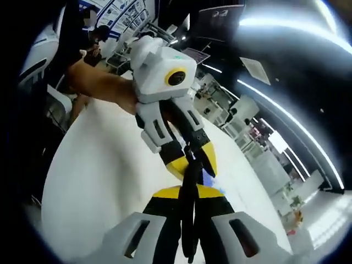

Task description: Arrange the tabletop items into an orderly group along one side of the table until the central work area is clear of visible clutter.

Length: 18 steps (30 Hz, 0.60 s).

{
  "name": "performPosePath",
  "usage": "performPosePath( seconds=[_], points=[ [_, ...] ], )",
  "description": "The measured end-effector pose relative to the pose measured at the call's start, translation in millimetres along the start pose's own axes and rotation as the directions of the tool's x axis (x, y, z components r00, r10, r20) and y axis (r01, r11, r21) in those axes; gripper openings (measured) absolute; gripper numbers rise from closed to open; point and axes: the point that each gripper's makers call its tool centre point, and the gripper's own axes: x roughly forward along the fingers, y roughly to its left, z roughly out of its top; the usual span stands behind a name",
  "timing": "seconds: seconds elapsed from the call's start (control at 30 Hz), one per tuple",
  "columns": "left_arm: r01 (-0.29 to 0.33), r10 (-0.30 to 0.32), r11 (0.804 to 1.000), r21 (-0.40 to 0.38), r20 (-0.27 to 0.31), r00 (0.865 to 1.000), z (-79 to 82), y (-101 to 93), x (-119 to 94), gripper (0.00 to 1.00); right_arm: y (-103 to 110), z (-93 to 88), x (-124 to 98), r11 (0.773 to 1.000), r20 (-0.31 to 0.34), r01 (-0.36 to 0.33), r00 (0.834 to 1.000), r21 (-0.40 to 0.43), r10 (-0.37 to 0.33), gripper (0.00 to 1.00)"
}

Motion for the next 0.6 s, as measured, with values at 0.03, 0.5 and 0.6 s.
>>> performPosePath(
  seconds=[0.03,0.5,0.6],
  points=[
    [-0.001,0.001,1.000,0.001,0.003,1.000,1.6,0.1,-1,0.16,0,1.2,-1,1.000,0.000,0.001,1.000,-0.002,-0.001,0.04],
    [-0.005,0.004,1.000,0.022,0.024,1.000,31.2,8.5,-3,0.15,-14,27.3,-27,0.998,-0.007,0.029,1.000,-0.048,-0.029,0.04],
    [-0.005,0.004,0.999,0.034,0.032,0.999,42.4,7.6,-7,0.15,-18,32.7,-33,0.998,-0.004,0.038,0.999,-0.056,-0.038,0.04]
  ],
)
